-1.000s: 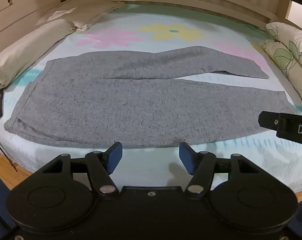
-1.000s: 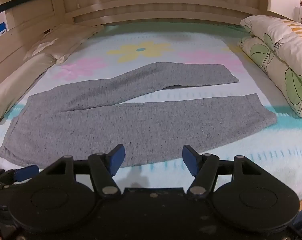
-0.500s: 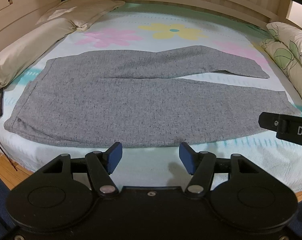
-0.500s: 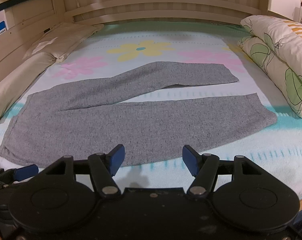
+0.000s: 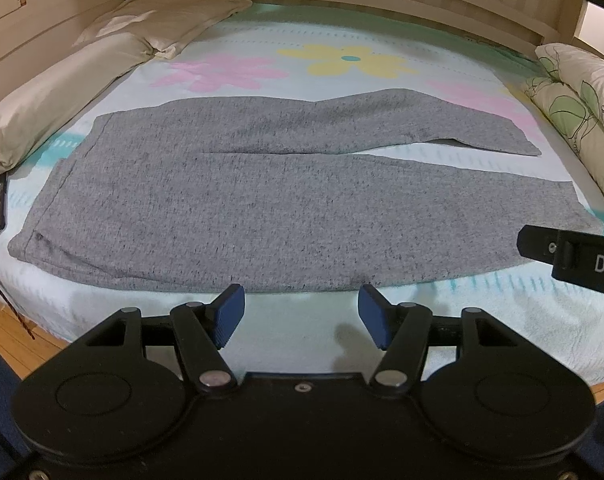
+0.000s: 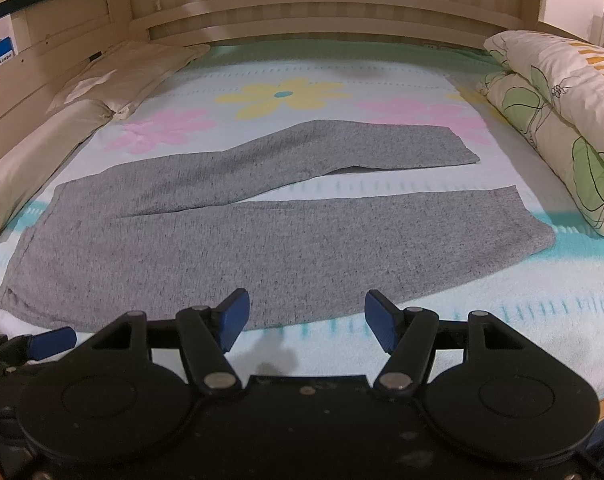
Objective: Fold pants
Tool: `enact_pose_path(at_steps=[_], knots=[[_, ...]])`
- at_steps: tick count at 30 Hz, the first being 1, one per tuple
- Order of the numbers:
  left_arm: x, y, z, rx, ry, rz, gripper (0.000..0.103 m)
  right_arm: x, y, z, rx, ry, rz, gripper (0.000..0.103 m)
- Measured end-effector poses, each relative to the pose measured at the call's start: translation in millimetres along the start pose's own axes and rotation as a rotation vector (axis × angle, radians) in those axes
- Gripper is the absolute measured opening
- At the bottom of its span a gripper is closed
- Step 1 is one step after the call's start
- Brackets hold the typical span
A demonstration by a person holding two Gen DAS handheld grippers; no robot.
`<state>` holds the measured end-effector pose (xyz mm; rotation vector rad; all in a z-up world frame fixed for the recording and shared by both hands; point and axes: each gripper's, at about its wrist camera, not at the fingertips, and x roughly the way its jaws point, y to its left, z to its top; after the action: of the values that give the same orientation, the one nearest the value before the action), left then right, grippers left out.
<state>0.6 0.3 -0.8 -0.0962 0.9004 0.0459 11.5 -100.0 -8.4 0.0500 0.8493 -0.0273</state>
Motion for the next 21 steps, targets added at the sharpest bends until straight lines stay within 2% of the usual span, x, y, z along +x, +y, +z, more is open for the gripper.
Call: enact_pose_path(at_steps=[21], knots=[[2.0, -0.4, -0.2, -0.003, 0.009, -0.004, 0.065, 1.8, 1.8, -0.2, -0.01, 0.005, -0.002, 0.067]])
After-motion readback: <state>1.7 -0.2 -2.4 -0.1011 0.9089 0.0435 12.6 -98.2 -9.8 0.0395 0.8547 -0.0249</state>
